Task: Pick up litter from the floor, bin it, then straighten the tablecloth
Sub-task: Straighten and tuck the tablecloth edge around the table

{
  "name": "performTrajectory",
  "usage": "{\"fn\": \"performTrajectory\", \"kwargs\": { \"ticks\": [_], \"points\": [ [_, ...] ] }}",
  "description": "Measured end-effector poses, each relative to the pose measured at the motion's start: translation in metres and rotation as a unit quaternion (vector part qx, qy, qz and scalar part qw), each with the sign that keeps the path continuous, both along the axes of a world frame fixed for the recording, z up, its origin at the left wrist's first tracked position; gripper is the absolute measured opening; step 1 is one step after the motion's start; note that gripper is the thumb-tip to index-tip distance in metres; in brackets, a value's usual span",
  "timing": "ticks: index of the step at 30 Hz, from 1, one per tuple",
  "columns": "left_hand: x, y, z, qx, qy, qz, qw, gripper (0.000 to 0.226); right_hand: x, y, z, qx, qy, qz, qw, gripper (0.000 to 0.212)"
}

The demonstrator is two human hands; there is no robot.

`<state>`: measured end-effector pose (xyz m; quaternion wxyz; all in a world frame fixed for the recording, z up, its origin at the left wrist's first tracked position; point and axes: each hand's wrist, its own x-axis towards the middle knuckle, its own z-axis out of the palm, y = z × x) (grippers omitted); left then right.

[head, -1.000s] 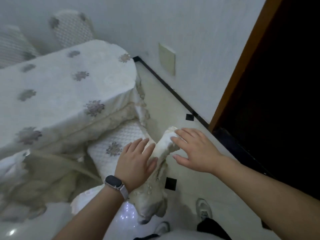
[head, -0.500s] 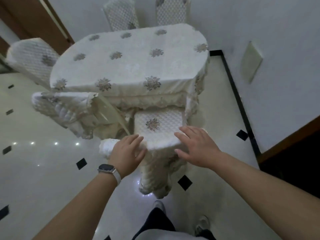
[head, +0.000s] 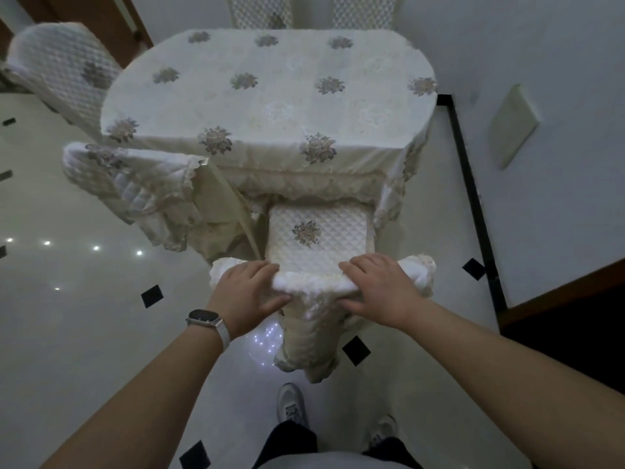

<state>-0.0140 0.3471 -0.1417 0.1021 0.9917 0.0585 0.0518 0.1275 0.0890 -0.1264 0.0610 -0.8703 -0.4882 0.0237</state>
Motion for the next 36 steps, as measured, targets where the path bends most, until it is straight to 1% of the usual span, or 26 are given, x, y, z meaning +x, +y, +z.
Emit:
{"fn": "performTrajectory", "kwargs": {
  "ticks": [5,7,9,12,15,19,26,33,36],
  "points": [
    [0.011,0.014,-0.017,-0.028,-0.081,-0.044,0.995,0.06,0.001,0.009,-0.005,0.029,-0.011,-0.02,0.999,0.051],
    [0.016,0.017,-0.019,-0.018,-0.103,-0.067,0.992,0.061,0.002,0.007,-0.004,0.052,-0.003,-0.018,0.999,0.051],
    [0.021,0.024,-0.023,-0.018,-0.12,-0.096,0.988,0.062,0.004,0.009,-0.007,0.068,-0.013,-0.018,0.997,0.051],
    [0.028,0.032,-0.027,-0.017,-0.139,-0.133,0.981,0.062,0.003,0.011,-0.012,0.073,-0.036,-0.024,0.996,0.051],
    [0.033,0.035,-0.028,-0.031,-0.152,-0.156,0.976,0.063,0.005,0.012,-0.017,0.086,-0.039,-0.031,0.995,0.046],
    [0.038,0.036,-0.025,-0.047,-0.157,-0.155,0.974,0.064,0.011,0.012,-0.021,0.11,-0.044,-0.026,0.993,0.043],
    [0.044,0.04,-0.021,-0.076,-0.164,-0.157,0.971,0.06,0.018,0.013,-0.019,0.136,-0.04,-0.014,0.99,0.045],
    [0.068,0.052,-0.011,-0.088,-0.191,-0.147,0.967,0.06,0.039,0.025,-0.001,0.138,-0.027,-0.033,0.989,0.044],
    [0.08,0.058,-0.003,-0.092,-0.2,-0.135,0.966,0.06,0.048,0.034,0.007,0.146,-0.016,-0.048,0.988,0.047]
  ]
}}
